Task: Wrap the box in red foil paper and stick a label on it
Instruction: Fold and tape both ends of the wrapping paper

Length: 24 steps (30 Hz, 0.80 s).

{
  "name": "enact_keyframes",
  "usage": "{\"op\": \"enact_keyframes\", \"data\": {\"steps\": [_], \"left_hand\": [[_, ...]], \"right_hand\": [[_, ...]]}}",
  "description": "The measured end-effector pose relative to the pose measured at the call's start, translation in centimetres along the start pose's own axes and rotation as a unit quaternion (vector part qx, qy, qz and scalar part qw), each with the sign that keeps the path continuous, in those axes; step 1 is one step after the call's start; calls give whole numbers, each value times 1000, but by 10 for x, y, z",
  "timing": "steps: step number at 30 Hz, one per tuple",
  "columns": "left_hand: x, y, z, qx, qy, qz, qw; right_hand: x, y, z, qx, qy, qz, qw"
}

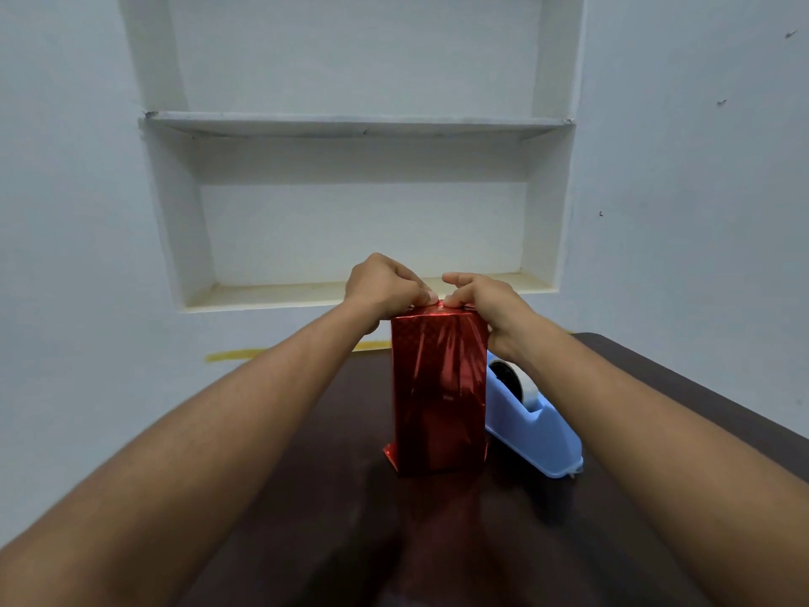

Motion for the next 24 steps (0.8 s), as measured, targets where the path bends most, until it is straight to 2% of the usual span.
{"op": "enact_keyframes", "data": {"steps": [4, 6, 8, 11, 16, 21, 24], "left_hand": [[-5, -11, -7, 81, 29, -111, 990], [-7, -17, -13, 127, 27, -212, 969], [-11, -17, -26, 166, -10, -297, 940], [-17, -15, -41, 182, -30, -330, 926], [-27, -14, -48, 219, 10, -394, 893], [-31, -14, -46, 219, 28, -403, 888], [-31, -16, -46, 214, 37, -403, 889]], "right_hand": [[-4, -3, 0, -26, 9, -19, 999], [-6, -5, -2, -30, 2, -19, 999], [-7, -6, -4, -33, -6, -20, 999], [-5, -5, -3, -28, -6, -33, 999], [-7, -1, -1, -1, 8, -74, 997], [-5, -2, -3, -27, 1, -60, 998], [-6, 1, -1, -5, 12, -70, 997]]}}
Point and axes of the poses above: each hand's wrist, its own z-axis towards the middle knuckle, its own x-axis out of the back of the hand, y = z × x, the point moved 3 cm from there along z, towards the middle knuckle, and after that the axes turned 10 degrees about z, right-handed, at the moved point
